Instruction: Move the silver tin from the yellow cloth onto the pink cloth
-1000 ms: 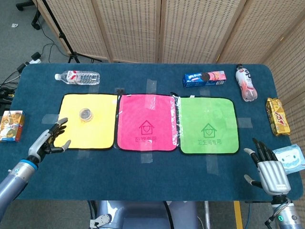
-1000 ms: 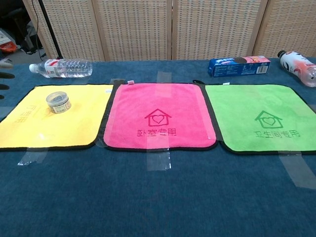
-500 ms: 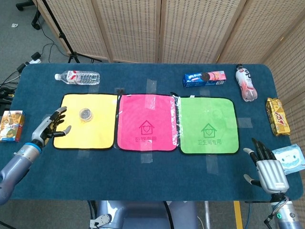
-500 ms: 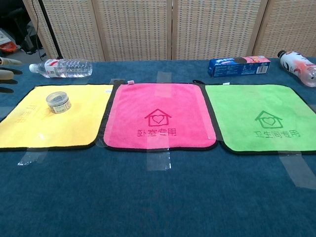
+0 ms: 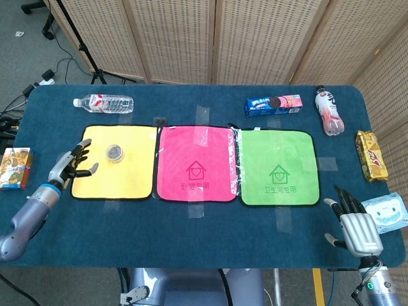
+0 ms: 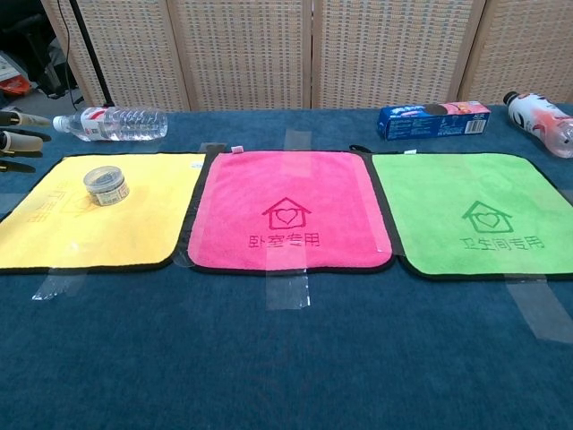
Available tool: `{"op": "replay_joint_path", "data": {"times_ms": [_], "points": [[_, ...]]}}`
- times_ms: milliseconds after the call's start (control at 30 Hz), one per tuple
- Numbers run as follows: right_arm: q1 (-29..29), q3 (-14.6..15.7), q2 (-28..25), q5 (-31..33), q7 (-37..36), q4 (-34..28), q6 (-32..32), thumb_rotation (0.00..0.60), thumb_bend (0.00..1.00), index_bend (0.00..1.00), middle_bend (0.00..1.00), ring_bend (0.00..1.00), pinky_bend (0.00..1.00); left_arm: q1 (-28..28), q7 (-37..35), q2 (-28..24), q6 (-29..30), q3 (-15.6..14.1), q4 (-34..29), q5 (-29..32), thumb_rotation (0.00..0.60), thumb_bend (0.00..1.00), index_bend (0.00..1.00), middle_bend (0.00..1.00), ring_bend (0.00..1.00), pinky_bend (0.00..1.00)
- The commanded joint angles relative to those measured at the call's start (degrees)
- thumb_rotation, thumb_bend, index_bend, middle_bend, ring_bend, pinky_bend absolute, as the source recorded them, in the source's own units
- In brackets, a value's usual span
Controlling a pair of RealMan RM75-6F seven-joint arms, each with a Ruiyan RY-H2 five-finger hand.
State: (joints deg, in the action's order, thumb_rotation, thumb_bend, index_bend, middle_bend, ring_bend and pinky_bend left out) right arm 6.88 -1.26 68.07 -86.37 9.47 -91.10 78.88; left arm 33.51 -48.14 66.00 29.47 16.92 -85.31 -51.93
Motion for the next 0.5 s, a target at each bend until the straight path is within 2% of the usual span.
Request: {"op": "replay_joint_path", "data": {"times_ms": [33,500], "points": [[0.3,-0.1,0.3,0.5,0.3,0.4,-0.6,0.600,0.17,0.21,0.00,0.00,0.17,0.5,0.6,0.9,-0.7,0.4,1.2,0.5,0.600,0.45,0.00,0.00,0.00,0.05],[0.5,0.1,1.1,1.1,2.0,0.8,-1.1,0.600,0.17,0.21,0.00,0.00,0.17,3.5,3.9,6.6,-4.8,1.5,8.5,3.0,0.600,0.45,0.00,0.00,0.00,0.05]]}}
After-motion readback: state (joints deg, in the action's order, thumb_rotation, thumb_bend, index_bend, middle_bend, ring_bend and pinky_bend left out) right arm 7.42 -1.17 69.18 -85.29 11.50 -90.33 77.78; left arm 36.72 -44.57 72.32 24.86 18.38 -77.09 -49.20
